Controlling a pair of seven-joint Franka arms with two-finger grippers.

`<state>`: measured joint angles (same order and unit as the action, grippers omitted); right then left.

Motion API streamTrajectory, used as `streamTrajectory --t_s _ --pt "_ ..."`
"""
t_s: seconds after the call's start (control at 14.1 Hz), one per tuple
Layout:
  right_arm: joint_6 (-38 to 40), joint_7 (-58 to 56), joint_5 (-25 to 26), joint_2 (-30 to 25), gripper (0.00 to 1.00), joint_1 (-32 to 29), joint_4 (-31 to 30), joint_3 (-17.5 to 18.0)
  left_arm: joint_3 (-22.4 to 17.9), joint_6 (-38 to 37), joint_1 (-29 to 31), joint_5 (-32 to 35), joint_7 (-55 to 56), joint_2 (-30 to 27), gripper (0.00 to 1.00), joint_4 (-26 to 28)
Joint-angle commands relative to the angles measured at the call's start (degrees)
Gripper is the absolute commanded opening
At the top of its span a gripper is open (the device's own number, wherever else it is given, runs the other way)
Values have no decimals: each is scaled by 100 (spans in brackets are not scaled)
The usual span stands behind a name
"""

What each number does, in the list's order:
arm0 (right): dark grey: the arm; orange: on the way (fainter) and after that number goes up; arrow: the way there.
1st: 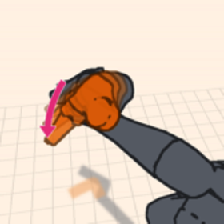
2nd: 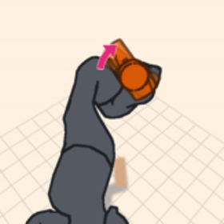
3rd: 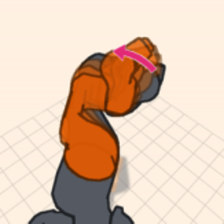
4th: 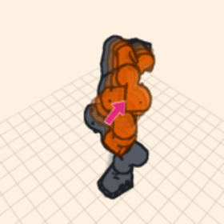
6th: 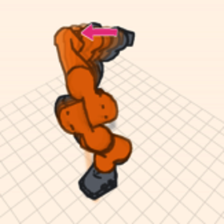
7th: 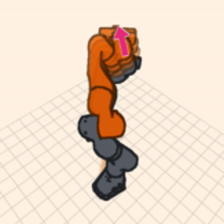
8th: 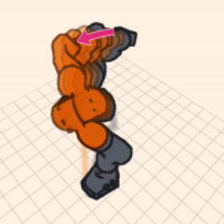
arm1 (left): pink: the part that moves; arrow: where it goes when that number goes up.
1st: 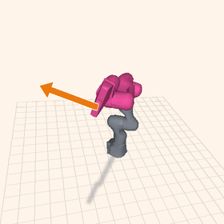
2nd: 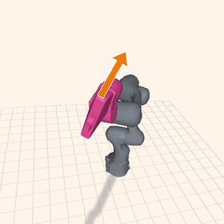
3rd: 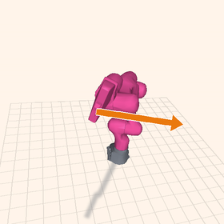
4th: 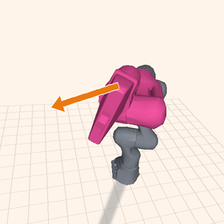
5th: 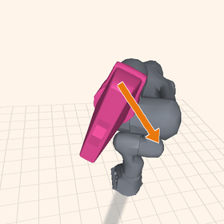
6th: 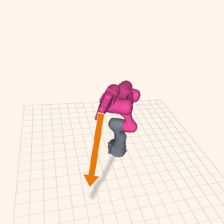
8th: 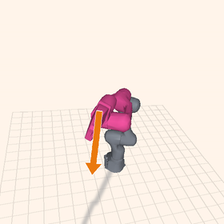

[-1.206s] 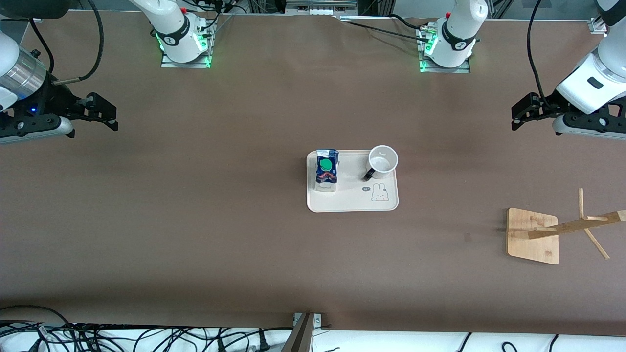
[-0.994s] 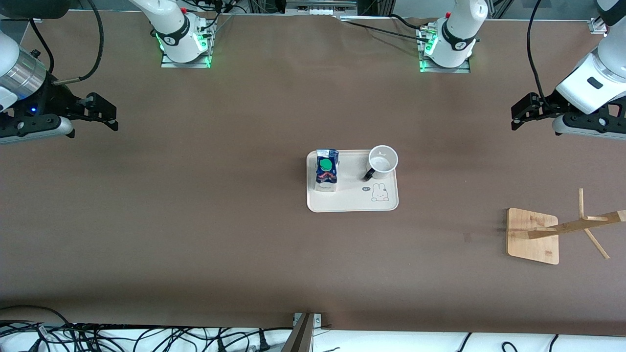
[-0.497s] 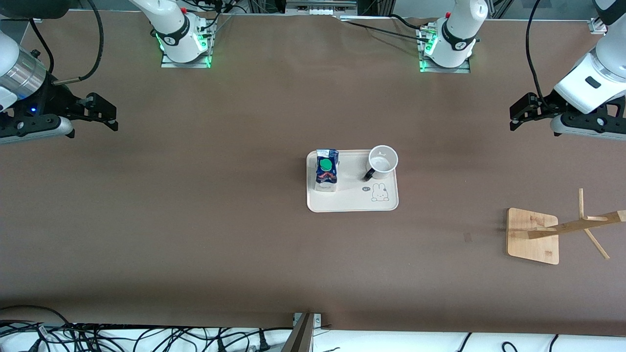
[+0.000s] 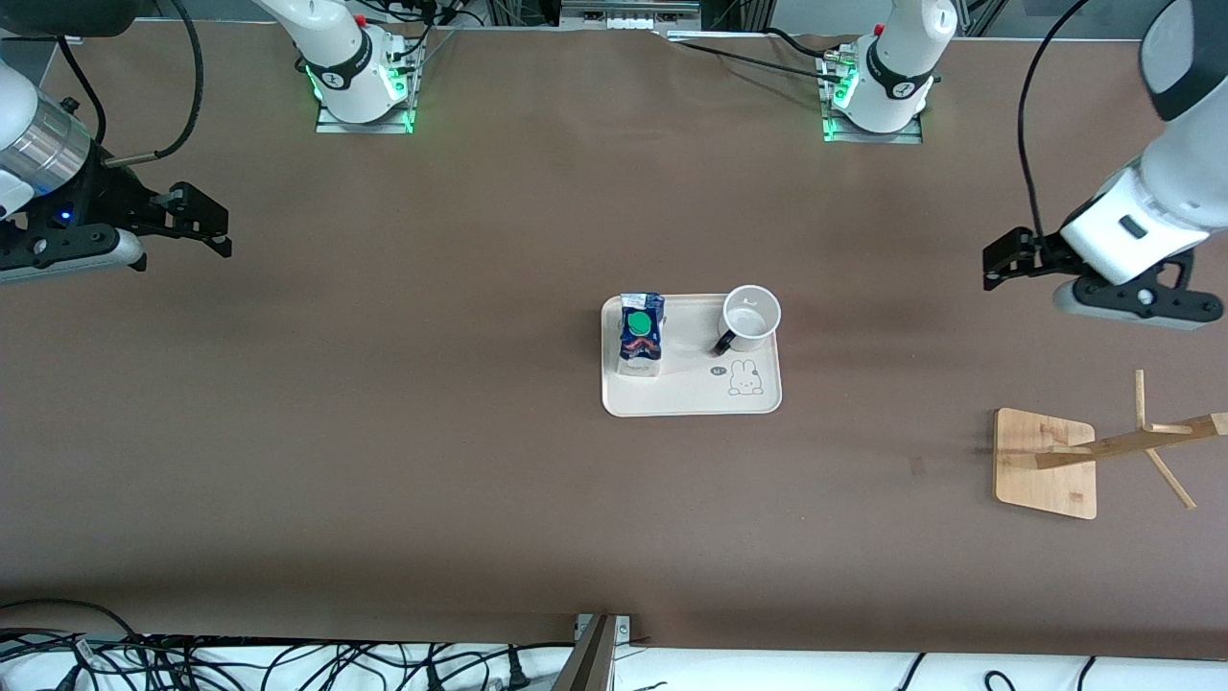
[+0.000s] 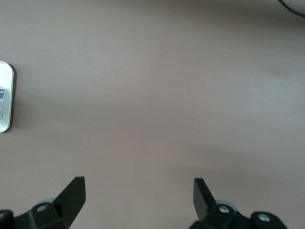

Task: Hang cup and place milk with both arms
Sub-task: 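Reach the left gripper to the white mug and grasp its rim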

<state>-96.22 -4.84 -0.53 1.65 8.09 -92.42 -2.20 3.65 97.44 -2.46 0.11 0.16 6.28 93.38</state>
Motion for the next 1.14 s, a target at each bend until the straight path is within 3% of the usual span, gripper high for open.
streamTrajectory --t_s 0.0,0.21,0.5,0.78,1.06 --pt "7 0 -17 -42 100 -18 4 17 118 133 -211 -108 938 513 100 -197" --pt "-2 0 -17 -34 100 -18 4 17 171 390 -535 -423 1417 795 100 -145" --pt "-2 0 -17 -34 100 -18 4 17 530 722 -1089 -442 -14 1155 100 460" --pt "-2 0 -17 -34 100 -18 4 17 1216 2670 -1143 -372 -87 1121 100 1803" --pt "-2 0 -17 -34 100 -18 4 17 1261 4009 -1397 -135 -60 1270 100 2658"
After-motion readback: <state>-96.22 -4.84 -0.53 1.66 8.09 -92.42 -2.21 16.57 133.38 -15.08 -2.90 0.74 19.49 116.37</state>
